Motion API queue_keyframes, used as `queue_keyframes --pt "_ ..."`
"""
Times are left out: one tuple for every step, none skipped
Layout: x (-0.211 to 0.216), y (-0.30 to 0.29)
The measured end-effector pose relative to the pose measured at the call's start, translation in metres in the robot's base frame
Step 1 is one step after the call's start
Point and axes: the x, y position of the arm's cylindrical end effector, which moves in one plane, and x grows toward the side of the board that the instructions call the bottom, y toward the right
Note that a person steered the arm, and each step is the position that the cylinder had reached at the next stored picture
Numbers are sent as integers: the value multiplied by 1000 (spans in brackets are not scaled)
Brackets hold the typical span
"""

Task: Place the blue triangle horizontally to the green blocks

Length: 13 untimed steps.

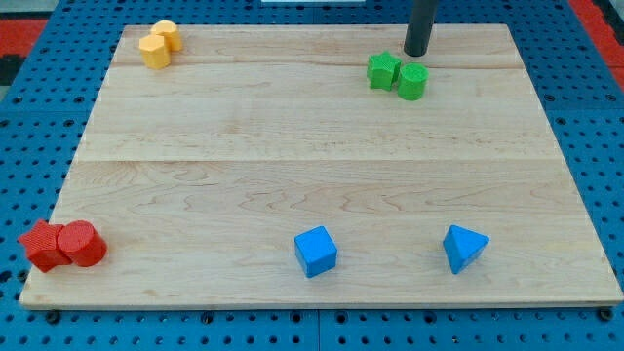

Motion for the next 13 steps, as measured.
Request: queue_keyframes --pt "0 1" --pt "0 1" --pt "1 8" --pt "1 8" --pt "-3 4" --pt "-10 -28" --pt "-18 -72" --pt "-12 -81" --pt "11 -98" --pt "42 -110" --pt "96 -109" --pt "130 -70" --pt "173 -50"
